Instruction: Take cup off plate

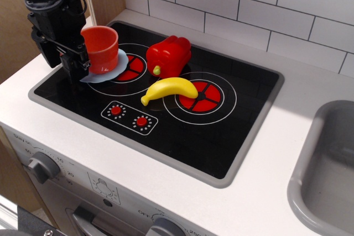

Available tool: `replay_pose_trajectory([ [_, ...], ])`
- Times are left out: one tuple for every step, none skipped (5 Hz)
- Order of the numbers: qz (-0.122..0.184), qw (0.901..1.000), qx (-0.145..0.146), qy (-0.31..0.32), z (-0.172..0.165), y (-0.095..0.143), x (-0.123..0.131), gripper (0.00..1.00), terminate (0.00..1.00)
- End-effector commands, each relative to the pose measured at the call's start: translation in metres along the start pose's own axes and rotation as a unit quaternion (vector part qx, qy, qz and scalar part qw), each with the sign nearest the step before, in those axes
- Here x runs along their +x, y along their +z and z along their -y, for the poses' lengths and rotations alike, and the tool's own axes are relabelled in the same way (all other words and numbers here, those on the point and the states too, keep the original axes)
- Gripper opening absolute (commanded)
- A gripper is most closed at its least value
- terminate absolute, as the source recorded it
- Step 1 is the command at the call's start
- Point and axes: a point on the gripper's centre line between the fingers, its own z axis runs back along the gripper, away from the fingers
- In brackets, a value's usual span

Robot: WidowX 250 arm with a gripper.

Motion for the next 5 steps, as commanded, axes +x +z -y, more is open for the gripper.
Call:
replay_pose_trajectory([
  [0.012, 0.9999, -0.005, 0.011, -0.005, 0.017, 0.007, 0.00, 0.00],
  [0.017, 0.9998, 0.005, 0.010, -0.003, 0.024, 0.009, 0.00, 0.00],
  [0.036, 0.9991, 0.009, 0.018, -0.001, 0.048, 0.017, 0.00, 0.00],
  [0.039, 0.9992, 0.001, 0.011, 0.013, 0.063, 0.026, 0.00, 0.00],
  [0.040, 0.9987, -0.007, -0.030, 0.049, 0.071, 0.030, 0.00, 0.00],
])
